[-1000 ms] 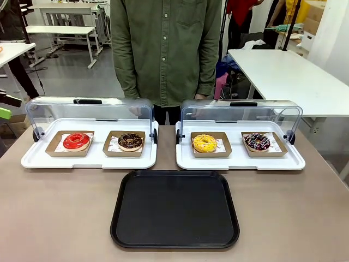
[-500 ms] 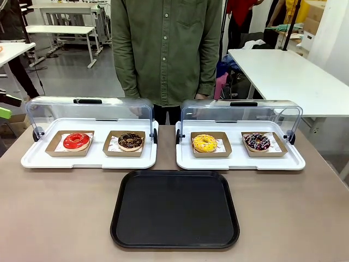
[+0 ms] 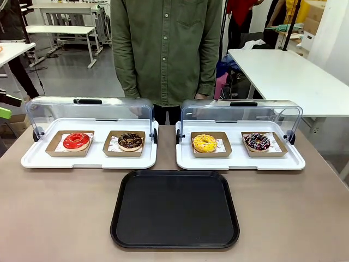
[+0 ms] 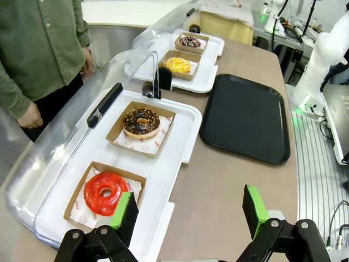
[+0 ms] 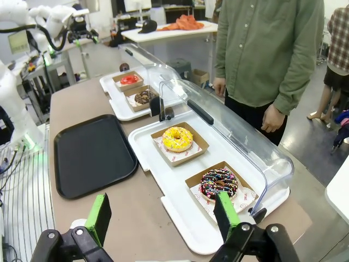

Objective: Move the second donut from the left to the tray.
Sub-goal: Pick up the Paper togo box containing the Donut indicated by the person and place it on the Handle tray.

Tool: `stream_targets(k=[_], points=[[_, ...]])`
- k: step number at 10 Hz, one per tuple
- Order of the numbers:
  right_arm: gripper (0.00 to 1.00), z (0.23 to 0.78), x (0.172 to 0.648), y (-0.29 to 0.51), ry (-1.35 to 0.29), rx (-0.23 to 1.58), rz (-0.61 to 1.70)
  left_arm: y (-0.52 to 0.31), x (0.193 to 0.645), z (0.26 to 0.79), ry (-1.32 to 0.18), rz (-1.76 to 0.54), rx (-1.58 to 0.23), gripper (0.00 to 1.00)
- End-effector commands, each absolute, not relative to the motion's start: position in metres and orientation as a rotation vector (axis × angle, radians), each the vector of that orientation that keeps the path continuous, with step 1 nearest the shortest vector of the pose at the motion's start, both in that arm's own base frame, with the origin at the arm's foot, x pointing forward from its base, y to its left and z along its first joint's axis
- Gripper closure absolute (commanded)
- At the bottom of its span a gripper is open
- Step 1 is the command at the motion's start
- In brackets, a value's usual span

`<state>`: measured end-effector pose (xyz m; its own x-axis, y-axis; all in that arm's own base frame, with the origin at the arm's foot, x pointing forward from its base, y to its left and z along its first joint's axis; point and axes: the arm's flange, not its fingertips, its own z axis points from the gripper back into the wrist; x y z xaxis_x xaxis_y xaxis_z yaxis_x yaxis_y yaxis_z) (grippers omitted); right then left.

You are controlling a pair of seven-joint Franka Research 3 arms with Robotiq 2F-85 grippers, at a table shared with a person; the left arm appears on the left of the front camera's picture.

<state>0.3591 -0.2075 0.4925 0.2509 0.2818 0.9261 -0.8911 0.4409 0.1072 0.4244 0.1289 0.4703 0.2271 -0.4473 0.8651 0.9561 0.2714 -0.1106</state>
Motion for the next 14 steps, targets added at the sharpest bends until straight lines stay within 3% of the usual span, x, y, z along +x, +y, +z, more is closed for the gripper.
stream_targets(k=[1, 14], points=[[0.00, 0.4943, 0.3621, -0.2082, -1.043, 0.743, 0.920, 0.1290, 0.4243, 0.4710, -0.832, -1.108, -0.761, 0.00], [0.00, 0.4943, 0.3621, -0.2082, -1.043, 0.743, 0.920, 0.1290, 0.4243, 0.4710, -0.832, -1.108, -0.761, 0.00]])
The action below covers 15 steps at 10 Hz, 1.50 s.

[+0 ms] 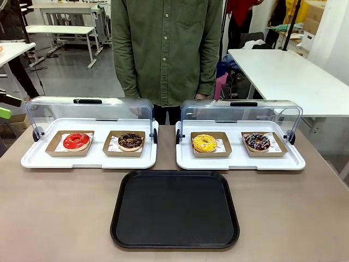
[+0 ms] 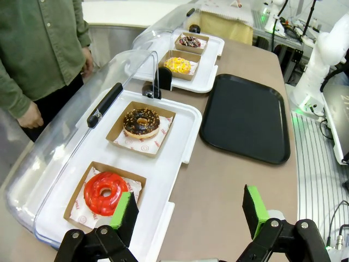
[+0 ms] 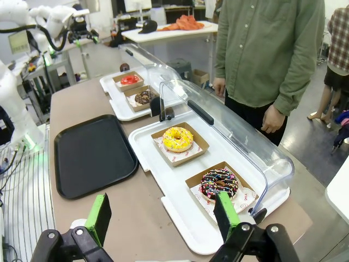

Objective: Move the second donut from the left to the tray.
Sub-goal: Pick up the Paper togo box containing the Donut indicated by the person and place it on the Handle tray.

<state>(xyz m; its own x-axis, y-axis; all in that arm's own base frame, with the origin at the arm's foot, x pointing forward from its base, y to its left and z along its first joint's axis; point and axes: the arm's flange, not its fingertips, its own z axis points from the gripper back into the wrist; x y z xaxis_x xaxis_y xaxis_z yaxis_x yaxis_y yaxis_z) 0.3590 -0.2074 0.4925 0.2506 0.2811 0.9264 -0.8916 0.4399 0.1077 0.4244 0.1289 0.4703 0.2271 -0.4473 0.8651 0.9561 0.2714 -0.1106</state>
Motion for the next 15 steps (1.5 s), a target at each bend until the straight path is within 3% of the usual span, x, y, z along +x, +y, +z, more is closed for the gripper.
stream_targets(k=[1, 15], points=[[0.00, 0.4943, 0.3621, -0.2082, -1.043, 0.743, 0.920, 0.1290, 0.4243, 0.4710, -0.832, -1.108, -0.761, 0.00], [0.00, 0.4943, 0.3621, -0.2082, -1.043, 0.743, 0.920, 0.1290, 0.4243, 0.4710, -0.832, -1.108, -0.761, 0.00]])
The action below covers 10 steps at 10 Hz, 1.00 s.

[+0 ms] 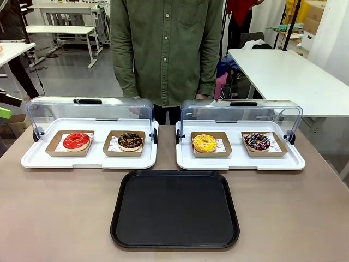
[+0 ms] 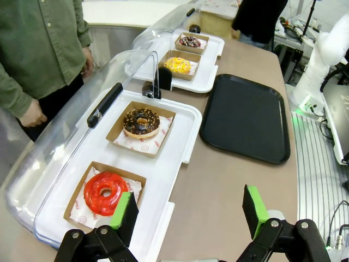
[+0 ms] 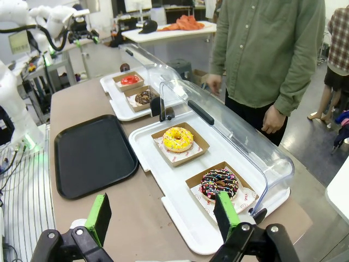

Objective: Move the second donut from the left to the tray.
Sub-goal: Pick up the Paper togo box containing the Donut indicated by the person and place it on the Handle tray.

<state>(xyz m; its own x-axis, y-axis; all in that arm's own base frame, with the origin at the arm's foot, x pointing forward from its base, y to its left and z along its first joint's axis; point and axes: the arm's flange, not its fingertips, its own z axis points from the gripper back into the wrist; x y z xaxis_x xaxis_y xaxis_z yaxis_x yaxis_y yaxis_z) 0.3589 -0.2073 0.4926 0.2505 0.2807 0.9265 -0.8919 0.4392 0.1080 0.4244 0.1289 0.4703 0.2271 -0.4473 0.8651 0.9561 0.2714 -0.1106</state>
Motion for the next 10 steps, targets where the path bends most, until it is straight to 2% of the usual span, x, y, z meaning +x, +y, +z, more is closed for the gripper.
stream_targets(k=[1, 10], points=[[0.00, 0.4943, 0.3621, -0.2082, -1.043, 0.743, 0.920, 0.1290, 0.4243, 0.4710, -0.832, -1.108, -0.761, 0.00], [0.00, 0.4943, 0.3621, -0.2082, -1.043, 0.743, 0.920, 0.1290, 0.4243, 0.4710, -0.832, -1.108, -0.761, 0.00]])
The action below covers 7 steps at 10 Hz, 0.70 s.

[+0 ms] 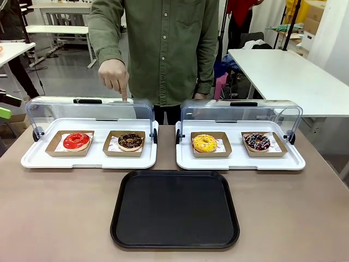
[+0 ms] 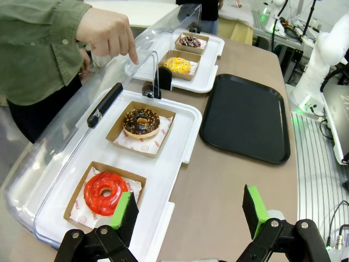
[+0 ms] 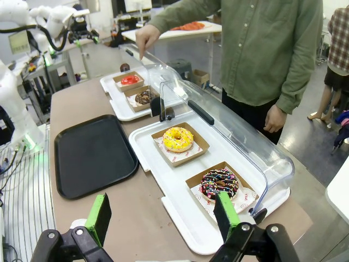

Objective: Move the second donut from the left to the tray.
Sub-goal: Pick up the Paper togo box containing the Donut indicated by the person and place it on the Handle tray.

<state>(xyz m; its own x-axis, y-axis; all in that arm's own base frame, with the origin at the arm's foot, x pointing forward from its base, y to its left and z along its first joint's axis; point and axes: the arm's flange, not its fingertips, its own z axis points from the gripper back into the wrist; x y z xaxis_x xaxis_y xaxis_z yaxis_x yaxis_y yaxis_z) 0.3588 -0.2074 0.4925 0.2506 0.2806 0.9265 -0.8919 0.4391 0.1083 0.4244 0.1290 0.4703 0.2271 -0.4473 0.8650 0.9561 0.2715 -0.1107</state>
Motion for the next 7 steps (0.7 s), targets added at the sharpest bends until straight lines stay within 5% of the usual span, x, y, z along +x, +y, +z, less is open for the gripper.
stream_targets(k=[1, 7], points=[[0.00, 0.4943, 0.3621, -0.2082, -1.043, 0.743, 0.920, 0.1290, 0.4243, 0.4710, -0.832, -1.108, -0.761, 0.00], [0.00, 0.4943, 0.3621, -0.2082, -1.043, 0.743, 0.920, 0.1290, 0.4243, 0.4710, -0.832, -1.108, -0.761, 0.00]])
